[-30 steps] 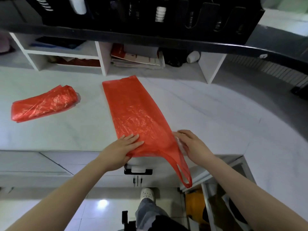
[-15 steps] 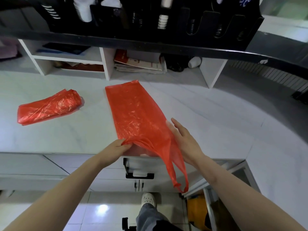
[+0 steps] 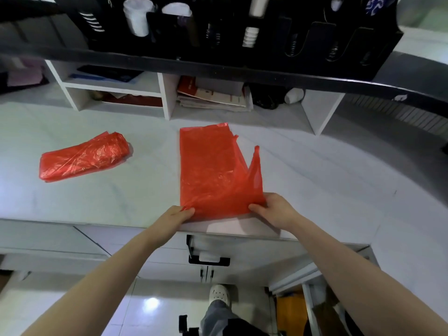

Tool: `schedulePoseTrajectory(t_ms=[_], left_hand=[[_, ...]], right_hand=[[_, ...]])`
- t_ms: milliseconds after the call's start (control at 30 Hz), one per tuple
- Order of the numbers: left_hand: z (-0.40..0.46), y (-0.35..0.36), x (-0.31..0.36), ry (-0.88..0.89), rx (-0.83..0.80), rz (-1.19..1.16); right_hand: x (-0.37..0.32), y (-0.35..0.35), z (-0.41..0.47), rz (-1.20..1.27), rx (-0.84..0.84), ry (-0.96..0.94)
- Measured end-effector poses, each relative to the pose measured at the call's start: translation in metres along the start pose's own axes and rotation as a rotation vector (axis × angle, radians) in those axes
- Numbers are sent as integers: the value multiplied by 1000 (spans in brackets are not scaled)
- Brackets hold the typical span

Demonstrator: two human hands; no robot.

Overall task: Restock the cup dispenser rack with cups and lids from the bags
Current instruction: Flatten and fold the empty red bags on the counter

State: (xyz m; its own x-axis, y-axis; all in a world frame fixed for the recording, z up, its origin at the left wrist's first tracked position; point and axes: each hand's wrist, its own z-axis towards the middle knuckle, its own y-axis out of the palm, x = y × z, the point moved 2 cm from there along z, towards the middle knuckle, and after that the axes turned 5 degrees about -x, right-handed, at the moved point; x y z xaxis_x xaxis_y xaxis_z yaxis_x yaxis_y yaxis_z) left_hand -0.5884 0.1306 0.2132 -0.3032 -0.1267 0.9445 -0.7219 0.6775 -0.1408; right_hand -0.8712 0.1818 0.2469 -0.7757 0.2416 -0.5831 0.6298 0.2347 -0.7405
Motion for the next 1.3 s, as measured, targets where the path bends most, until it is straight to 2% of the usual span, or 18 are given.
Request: schedulePoseTrajectory(t_ms=[67, 167, 300, 433, 567, 633, 700, 767, 800, 833, 900, 933, 1033, 1167, 1300], left_hand=[[-2, 3, 4, 35, 46, -18], [-3, 5, 9, 78, 239, -3], [-2, 10, 14, 125, 406, 239], [1, 23, 17, 157, 458, 552], [1, 38, 20, 454, 361, 1031], [3, 40, 12, 402, 249, 1188], [6, 37, -1, 244, 137, 1261], [10, 31, -10, 163, 73, 1282], [12, 28, -13, 157, 52, 1295], [13, 26, -13, 164, 32, 1294], [14, 19, -10, 193, -2, 1249], [14, 16, -8, 210, -18, 1214], [9, 5, -1, 243, -21, 1063], [2, -10, 2, 190, 41, 850], [2, -13, 3, 186, 131, 711]], right_hand=[[-4, -1, 1, 63, -24, 34], [-9, -1, 4, 99, 26, 83], [-13, 5, 12, -126, 161, 117], [-17, 15, 15, -279, 201, 152], [-18, 21, 11, -292, 257, 129], [-17, 24, 9, -283, 297, 82], [-23, 26, 3, -387, 381, -107], [-27, 28, 0, -541, 441, -407], [-24, 29, 1, -599, 384, -504], [-20, 31, 3, -627, 268, -515], [-5, 32, 9, -615, -23, -379], [1, 31, 12, -604, -96, -325], [6, 28, 14, -519, -80, -326], [0, 23, 11, -352, 14, -320], [-2, 20, 8, -342, -27, -334]])
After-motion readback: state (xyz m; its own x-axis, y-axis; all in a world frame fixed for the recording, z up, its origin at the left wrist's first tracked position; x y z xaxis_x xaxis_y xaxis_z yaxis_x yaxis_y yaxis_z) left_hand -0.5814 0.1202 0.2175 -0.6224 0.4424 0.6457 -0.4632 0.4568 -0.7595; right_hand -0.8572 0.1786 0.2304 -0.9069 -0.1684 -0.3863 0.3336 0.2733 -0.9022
